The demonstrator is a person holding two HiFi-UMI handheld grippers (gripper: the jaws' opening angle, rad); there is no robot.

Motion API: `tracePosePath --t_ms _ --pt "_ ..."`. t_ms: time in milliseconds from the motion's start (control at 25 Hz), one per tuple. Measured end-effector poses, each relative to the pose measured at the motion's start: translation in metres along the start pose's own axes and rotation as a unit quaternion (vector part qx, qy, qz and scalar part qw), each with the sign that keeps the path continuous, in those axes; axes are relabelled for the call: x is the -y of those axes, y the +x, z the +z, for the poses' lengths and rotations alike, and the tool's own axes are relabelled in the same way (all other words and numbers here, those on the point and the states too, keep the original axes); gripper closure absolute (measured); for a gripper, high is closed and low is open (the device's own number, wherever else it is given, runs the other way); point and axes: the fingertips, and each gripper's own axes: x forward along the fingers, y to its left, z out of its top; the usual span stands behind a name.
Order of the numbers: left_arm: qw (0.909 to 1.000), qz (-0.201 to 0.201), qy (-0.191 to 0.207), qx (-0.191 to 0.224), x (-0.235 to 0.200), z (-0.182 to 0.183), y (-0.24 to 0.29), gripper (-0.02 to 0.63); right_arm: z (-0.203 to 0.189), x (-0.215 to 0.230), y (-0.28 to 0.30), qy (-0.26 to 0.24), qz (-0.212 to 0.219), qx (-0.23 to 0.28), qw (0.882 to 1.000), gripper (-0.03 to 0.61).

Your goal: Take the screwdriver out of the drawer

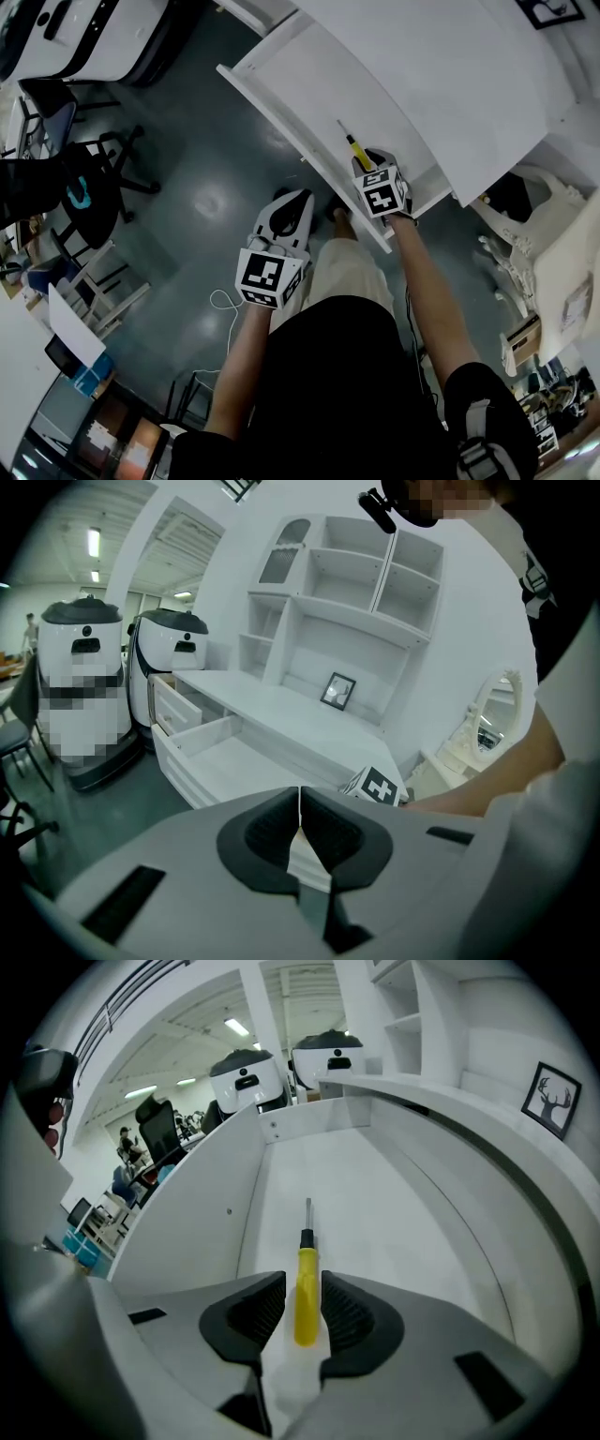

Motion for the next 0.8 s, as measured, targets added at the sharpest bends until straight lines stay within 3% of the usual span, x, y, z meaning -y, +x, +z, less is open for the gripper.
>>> tracePosePath --t_ms 800 --pt "0.9998 0.013 -0.013 -0.003 -0.009 -0.005 -0.005 0.588 -0.001 0.003 0.018 -0.004 0.003 -0.019 1.0 0.492"
